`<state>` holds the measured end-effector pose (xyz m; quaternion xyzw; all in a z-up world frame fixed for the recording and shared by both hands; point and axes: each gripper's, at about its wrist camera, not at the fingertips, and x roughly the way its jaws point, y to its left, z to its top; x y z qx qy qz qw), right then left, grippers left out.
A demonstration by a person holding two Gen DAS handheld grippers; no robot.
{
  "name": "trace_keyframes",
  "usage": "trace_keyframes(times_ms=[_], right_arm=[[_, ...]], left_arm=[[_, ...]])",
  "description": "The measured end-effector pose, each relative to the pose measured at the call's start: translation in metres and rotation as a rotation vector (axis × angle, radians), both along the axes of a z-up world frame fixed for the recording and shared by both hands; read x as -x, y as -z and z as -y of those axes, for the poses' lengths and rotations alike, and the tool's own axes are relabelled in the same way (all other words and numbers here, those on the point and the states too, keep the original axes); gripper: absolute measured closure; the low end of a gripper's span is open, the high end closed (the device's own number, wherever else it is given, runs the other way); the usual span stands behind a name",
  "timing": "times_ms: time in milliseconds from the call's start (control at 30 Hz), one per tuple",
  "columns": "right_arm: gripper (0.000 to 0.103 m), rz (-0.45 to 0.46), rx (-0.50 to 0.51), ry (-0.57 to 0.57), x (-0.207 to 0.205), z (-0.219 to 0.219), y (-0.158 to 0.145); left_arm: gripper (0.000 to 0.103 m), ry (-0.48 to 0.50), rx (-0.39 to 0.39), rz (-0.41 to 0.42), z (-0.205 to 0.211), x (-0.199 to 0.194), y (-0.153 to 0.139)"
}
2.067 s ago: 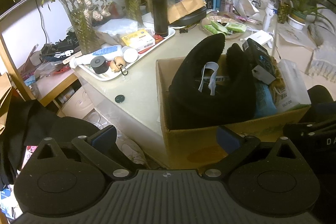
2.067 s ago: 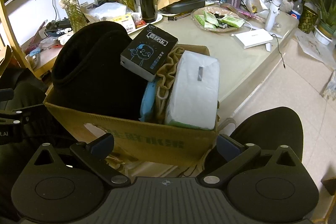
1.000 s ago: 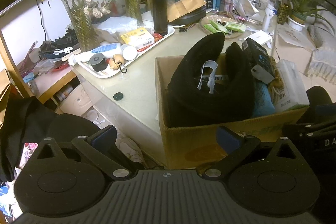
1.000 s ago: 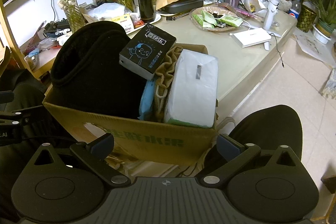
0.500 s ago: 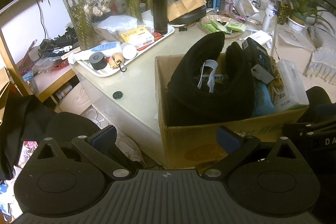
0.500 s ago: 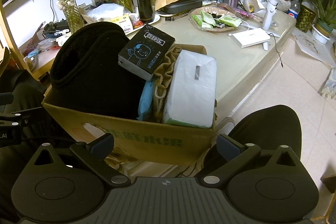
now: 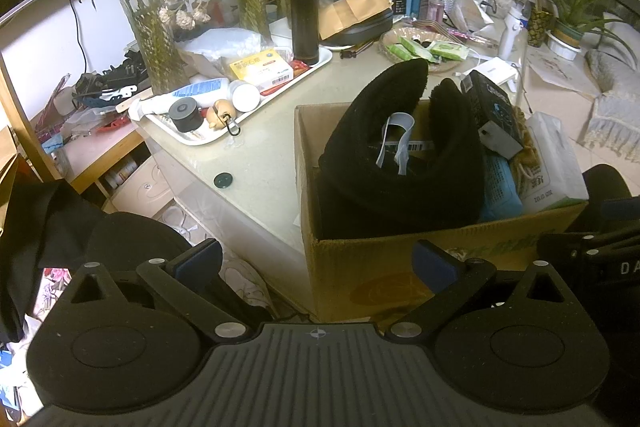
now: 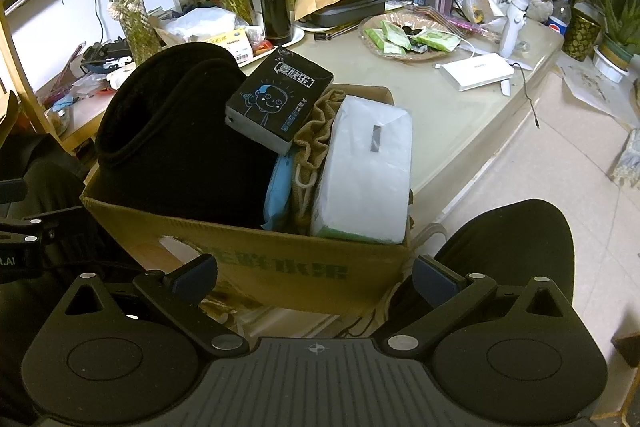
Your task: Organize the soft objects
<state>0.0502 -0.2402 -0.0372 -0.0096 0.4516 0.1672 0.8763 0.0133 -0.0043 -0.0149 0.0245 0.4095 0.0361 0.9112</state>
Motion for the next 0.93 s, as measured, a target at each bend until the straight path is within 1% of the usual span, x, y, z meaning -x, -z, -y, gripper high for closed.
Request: trace_keyframes(times_ms=[533,933], right_arm=[[0.0,0.001,-0.001,0.004,0.0001,-0.0004,-0.0011],[0.0,0.001,-0.002,0.005,0.0003,-0.0003,-0.0019]], left_arm=[[0.0,-0.005,0.002,-0.001,0.0016,0.003,0.0017],[0.0,-0.002,0.02,0.007,-0.0018,0.0018,-0.0007]])
